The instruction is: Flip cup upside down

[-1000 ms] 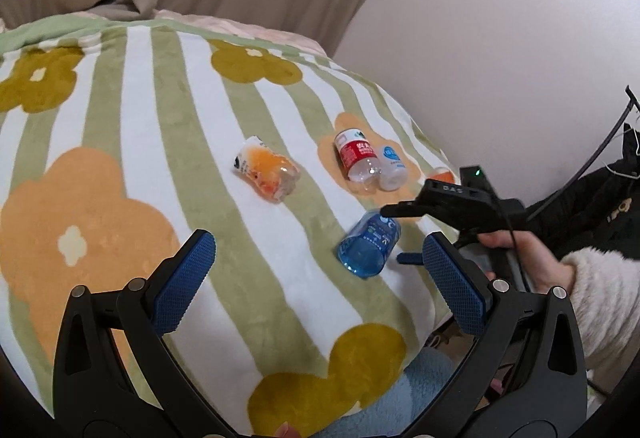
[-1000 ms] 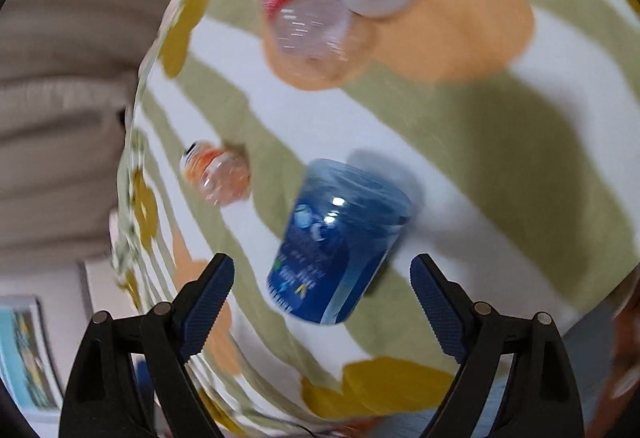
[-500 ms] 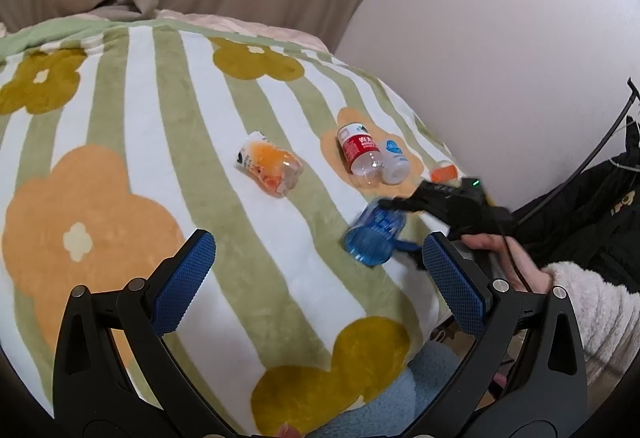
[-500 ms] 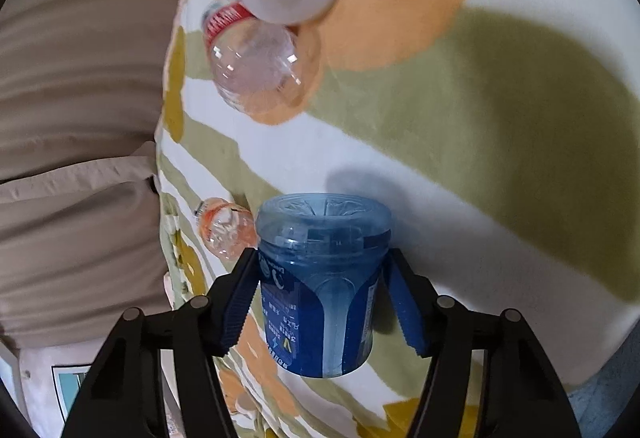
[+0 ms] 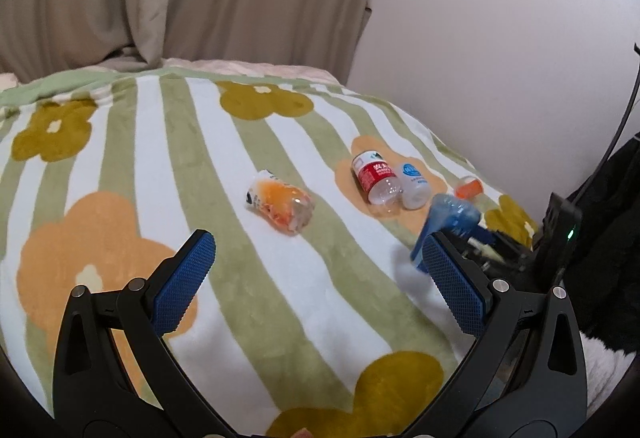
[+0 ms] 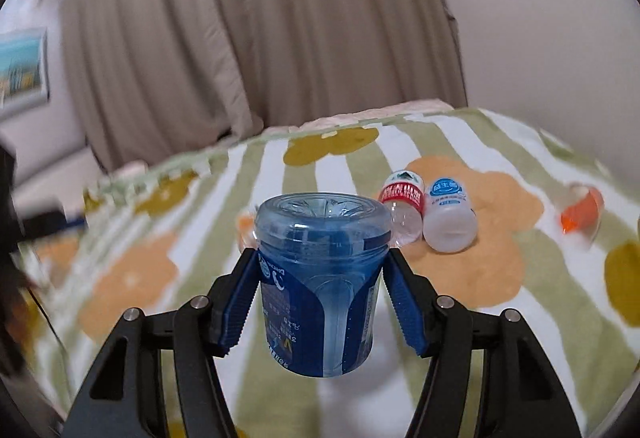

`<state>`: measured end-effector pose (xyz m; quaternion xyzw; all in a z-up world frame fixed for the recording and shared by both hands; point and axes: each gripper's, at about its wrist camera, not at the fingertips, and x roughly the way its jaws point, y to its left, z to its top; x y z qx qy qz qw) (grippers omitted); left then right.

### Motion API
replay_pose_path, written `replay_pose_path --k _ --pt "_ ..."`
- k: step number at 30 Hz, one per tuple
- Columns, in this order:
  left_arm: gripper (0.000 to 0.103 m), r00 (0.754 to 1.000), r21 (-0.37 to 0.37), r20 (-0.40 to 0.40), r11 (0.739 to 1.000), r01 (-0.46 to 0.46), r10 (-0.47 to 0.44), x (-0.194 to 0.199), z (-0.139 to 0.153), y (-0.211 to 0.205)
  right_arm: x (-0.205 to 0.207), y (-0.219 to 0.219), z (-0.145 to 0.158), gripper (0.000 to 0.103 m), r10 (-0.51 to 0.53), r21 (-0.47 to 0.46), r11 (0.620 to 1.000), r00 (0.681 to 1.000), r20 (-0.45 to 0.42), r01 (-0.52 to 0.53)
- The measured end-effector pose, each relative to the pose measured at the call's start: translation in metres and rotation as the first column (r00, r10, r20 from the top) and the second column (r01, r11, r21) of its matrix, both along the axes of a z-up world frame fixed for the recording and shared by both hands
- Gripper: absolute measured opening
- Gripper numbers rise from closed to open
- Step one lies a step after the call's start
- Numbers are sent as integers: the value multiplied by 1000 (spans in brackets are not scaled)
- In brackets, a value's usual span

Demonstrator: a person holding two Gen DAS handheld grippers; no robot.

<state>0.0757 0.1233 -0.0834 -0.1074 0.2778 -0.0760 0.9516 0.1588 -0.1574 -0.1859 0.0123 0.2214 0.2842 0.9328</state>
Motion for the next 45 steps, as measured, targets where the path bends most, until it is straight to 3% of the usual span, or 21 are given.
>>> replay_pose_path --k 5,12,30,31,33,35,45 --pt "103 1000 43 -3 999 -10 10 5 -9 -13 10 24 -28 59 66 -85 994 997 50 -62" --pt "103 1000 50 -12 999 2 -2 12 -15 -25 9 35 -40 59 100 -146 985 993 64 -90" --pt "103 1000 65 -20 998 -6 8 9 -18 -33 5 32 -41 59 80 -161 984 996 37 -73" --pt "103 1000 69 -18 998 -8 9 8 -17 -34 5 32 -41 60 76 -161 984 997 35 -69" --pt "103 1000 71 -15 997 -11 12 5 -16 -35 3 31 -40 73 52 -161 986 998 38 -45" --pt "103 1000 69 -12 998 -12 13 2 -14 -35 1 28 -37 100 47 -137 990 998 47 -40" --pt "103 999 75 39 997 -27 24 -29 9 -39 -19 9 -6 103 -6 -66 998 997 81 11"
